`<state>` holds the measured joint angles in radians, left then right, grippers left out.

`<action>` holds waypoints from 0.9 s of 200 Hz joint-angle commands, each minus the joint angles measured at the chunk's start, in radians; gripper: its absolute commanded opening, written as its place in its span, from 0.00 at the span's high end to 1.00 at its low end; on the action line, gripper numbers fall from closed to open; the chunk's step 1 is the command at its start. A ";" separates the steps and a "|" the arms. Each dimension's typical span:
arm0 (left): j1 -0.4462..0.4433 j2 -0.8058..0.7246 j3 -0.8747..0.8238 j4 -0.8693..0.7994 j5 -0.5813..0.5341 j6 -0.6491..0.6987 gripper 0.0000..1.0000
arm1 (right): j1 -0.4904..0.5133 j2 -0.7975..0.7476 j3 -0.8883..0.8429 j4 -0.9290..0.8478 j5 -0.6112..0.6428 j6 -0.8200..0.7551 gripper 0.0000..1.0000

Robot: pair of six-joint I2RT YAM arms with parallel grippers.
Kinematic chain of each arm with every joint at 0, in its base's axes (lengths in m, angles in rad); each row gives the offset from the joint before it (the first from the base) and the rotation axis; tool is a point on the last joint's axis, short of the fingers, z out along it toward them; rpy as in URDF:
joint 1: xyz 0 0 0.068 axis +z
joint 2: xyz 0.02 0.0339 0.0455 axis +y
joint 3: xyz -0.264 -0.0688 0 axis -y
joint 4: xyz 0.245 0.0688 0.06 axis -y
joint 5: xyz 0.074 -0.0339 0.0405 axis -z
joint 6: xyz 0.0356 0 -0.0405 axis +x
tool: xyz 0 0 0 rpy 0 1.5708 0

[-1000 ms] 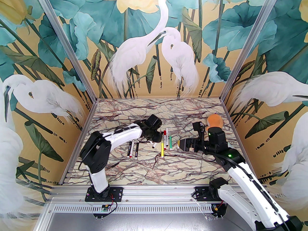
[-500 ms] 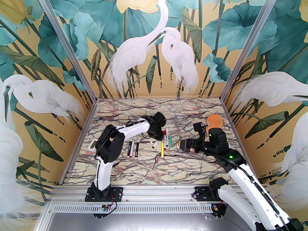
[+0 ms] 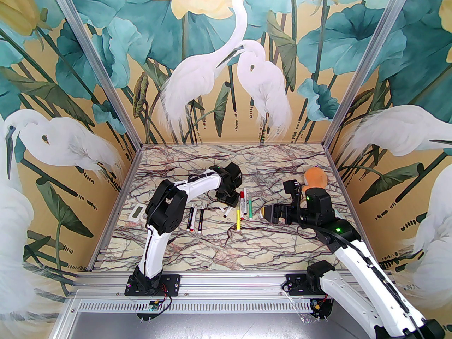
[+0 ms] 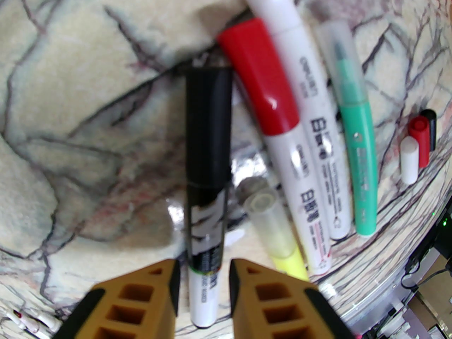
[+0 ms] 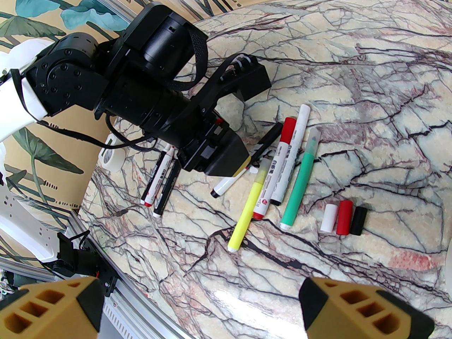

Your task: Open the pen caps

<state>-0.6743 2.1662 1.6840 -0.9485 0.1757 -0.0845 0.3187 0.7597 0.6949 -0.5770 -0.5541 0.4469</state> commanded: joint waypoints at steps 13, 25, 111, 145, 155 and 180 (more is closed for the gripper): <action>-0.001 0.038 0.040 -0.048 0.021 0.012 0.67 | 0.001 -0.004 -0.012 0.000 0.004 -0.008 0.00; 0.000 0.038 0.042 -0.047 0.015 0.008 0.67 | 0.002 -0.005 -0.014 0.004 0.001 -0.008 0.01; -0.002 0.082 0.077 -0.061 -0.048 -0.033 0.73 | 0.002 -0.008 -0.017 0.005 0.004 -0.004 0.01; -0.017 0.103 0.083 -0.087 -0.152 -0.037 0.74 | 0.002 -0.011 -0.018 0.005 0.004 -0.002 0.01; -0.022 0.111 0.087 -0.097 -0.181 -0.037 0.74 | 0.002 -0.012 -0.016 0.005 0.004 -0.002 0.00; -0.039 0.120 0.082 -0.103 -0.235 -0.042 0.73 | 0.002 -0.011 -0.017 0.005 0.004 -0.002 0.01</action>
<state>-0.7013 2.2372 1.7638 -1.0145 0.0536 -0.1127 0.3187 0.7578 0.6918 -0.5758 -0.5541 0.4469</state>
